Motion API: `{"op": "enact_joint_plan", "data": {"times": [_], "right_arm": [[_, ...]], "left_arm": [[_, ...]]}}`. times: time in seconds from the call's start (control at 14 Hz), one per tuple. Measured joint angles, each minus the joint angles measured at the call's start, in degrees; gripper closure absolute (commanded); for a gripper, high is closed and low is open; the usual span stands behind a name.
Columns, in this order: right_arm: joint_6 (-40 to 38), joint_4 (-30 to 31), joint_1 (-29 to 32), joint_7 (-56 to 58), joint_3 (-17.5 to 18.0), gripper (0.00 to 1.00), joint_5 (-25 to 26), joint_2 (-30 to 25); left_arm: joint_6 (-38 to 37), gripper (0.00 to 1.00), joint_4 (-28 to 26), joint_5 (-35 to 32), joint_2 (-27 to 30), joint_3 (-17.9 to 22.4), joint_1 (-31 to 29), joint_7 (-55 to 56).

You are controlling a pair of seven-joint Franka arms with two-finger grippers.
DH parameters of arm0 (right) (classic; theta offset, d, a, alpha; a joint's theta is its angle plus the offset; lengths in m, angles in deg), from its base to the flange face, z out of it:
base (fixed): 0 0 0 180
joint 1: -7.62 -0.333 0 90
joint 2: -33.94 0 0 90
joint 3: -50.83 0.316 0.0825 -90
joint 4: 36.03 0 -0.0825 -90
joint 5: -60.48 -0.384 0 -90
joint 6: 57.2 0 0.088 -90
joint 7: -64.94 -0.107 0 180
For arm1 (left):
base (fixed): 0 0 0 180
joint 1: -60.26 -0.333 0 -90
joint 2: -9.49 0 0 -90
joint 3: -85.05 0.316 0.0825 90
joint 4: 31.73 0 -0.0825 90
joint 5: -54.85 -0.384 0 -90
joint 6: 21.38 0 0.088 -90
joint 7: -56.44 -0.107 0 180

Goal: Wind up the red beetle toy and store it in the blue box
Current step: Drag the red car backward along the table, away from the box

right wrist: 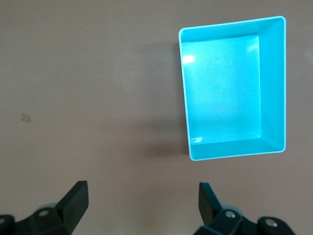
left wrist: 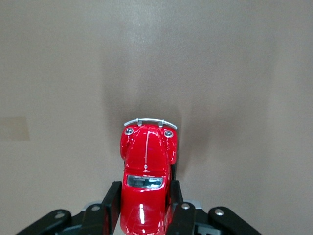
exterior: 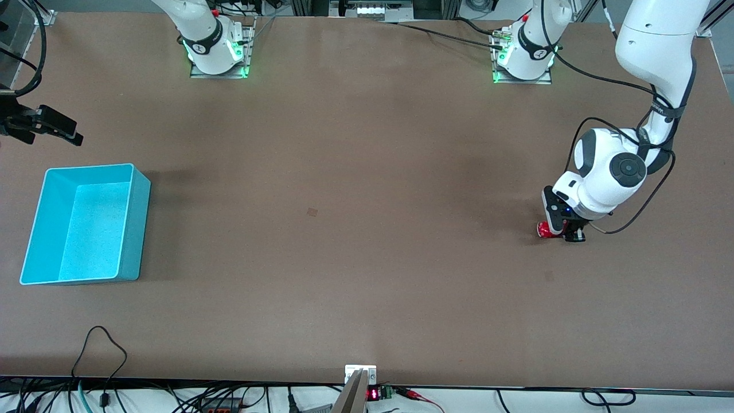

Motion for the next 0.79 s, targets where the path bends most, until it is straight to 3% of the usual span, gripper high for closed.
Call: {"op": "enact_joint_plan", "data": {"times": [0.79], "right_arm": [[0.0,0.0,0.0,0.0,0.0,0.0,0.0,0.0]], "left_arm": [[-1.5,0.74,0.5,0.0,0.0,0.2,-4.5,-0.1]]}}
